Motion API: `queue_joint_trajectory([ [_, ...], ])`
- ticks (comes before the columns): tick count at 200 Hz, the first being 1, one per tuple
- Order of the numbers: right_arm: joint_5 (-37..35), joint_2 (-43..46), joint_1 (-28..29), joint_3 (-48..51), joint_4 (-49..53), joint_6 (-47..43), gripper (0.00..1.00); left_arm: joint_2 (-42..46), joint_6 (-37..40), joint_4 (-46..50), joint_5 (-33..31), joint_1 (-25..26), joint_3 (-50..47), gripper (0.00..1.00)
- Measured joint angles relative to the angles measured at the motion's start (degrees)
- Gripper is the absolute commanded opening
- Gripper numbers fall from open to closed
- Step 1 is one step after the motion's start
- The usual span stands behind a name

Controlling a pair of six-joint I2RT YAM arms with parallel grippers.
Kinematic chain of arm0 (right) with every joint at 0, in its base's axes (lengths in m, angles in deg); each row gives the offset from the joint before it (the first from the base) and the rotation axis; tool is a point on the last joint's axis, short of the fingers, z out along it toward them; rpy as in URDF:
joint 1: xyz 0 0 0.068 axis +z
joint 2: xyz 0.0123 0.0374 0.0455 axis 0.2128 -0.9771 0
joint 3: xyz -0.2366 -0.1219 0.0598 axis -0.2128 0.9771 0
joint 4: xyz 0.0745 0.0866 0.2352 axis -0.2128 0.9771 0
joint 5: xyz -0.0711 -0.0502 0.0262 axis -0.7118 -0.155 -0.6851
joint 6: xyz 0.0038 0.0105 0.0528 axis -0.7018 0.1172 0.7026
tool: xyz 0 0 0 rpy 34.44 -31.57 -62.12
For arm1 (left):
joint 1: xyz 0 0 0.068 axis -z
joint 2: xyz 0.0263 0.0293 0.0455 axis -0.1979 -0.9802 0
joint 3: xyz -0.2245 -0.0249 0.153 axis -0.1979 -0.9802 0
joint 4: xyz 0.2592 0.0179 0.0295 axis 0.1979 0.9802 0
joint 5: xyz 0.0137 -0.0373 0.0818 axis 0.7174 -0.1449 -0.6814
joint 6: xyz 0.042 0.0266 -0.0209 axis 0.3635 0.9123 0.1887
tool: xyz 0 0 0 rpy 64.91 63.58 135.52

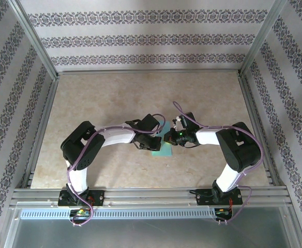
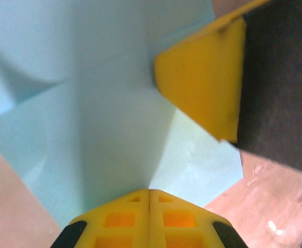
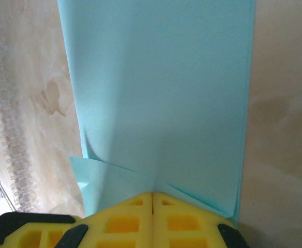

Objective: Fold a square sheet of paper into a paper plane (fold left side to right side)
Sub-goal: Fold the triangle a second time at the center of the table.

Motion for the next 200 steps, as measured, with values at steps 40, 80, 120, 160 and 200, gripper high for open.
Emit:
queue_joint_trajectory([
  [40, 0.02, -0.02, -0.02, 0.0, 0.0, -0.04, 0.0, 1.97, -0.02, -0.44, 0.61, 0.17, -0.02, 0.0],
  [80, 0.13, -0.04, -0.02, 0.0, -0.02, -0.17, 0.0, 1.51, -0.04, -1.46, 2.03, 0.17, -0.02, 0.0],
  [120, 0.2, -0.04, -0.02, 0.0, -0.04, -0.2, 0.0, -1.25, -0.02, -1.77, 2.12, 0.17, 0.09, 0.0],
  [160, 0.2, -0.07, -0.02, 0.02, -0.11, -0.2, 0.0, -1.68, -0.02, -1.77, 1.75, 0.2, 0.15, 0.0],
  [200, 0.26, -0.11, -0.07, 0.02, -0.13, -0.24, 0.0, -1.05, -0.04, -2.99, 1.77, 0.2, -1.07, 0.0],
])
